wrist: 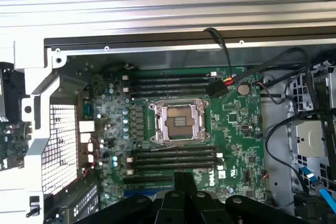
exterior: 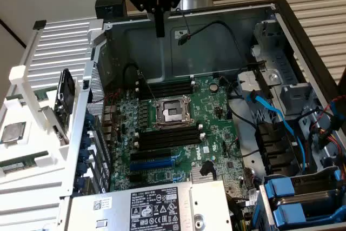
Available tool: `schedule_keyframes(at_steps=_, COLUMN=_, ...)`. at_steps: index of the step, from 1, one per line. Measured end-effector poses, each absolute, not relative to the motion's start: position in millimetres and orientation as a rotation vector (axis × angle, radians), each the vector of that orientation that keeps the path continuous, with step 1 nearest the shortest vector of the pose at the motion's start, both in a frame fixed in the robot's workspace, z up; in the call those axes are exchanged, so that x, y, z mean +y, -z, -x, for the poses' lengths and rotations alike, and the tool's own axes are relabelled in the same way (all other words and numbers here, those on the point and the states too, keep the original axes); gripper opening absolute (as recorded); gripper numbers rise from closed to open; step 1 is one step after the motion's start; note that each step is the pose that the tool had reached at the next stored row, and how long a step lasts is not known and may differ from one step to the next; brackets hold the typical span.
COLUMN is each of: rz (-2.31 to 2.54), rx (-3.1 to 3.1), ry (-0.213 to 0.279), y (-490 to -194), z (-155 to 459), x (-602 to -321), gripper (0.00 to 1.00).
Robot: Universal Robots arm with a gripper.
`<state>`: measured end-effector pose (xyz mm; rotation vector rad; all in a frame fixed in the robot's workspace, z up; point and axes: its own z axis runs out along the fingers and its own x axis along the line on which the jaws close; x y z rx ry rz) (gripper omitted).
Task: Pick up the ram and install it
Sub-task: 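Reach for the ram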
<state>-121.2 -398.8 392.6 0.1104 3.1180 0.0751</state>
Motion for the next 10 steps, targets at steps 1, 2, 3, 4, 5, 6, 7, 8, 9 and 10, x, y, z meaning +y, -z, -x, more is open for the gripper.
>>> schedule_keyframes(at_steps=1, rz=-0.11, rx=3.118, ry=-0.075, y=-392.6, z=121.2, x=-398.8, gripper=0.11)
schedule_keyframes(at_steps=2, rz=-0.11, rx=3.118, ry=-0.075, y=-392.6, z=121.2, x=-398.8, gripper=0.11)
schedule_keyframes(at_steps=3, rz=-0.11, rx=3.118, ry=-0.075, y=-392.6, z=121.2, x=-398.8, gripper=0.11)
schedule_keyframes(at_steps=4, rz=-0.11, rx=3.118, ry=-0.075, y=-392.6, z=121.2, x=-398.8, gripper=0.11)
schedule_keyframes(at_steps=5, rz=-0.11, rx=3.118, ry=-0.075, y=-392.6, z=121.2, x=-398.8, gripper=0.11)
schedule_keyframes(at_steps=6, rz=-0.11, rx=3.118, ry=-0.075, y=-392.6, z=121.2, x=-398.8, gripper=0.11)
schedule_keyframes(at_steps=7, rz=-0.11, rx=3.118, ry=-0.075, y=-392.6, z=121.2, x=-398.8, gripper=0.11)
schedule_keyframes(at_steps=8, rz=-0.11, rx=3.118, ry=-0.075, y=-392.6, z=121.2, x=-398.8, gripper=0.11)
schedule_keyframes(at_steps=9, rz=-0.11, rx=3.118, ry=-0.075, y=-392.6, z=121.2, x=-398.8, gripper=0.11)
schedule_keyframes(at_steps=10, rz=-0.11, rx=3.118, ry=-0.075, y=-392.6, z=121.2, x=-398.8, gripper=0.11)
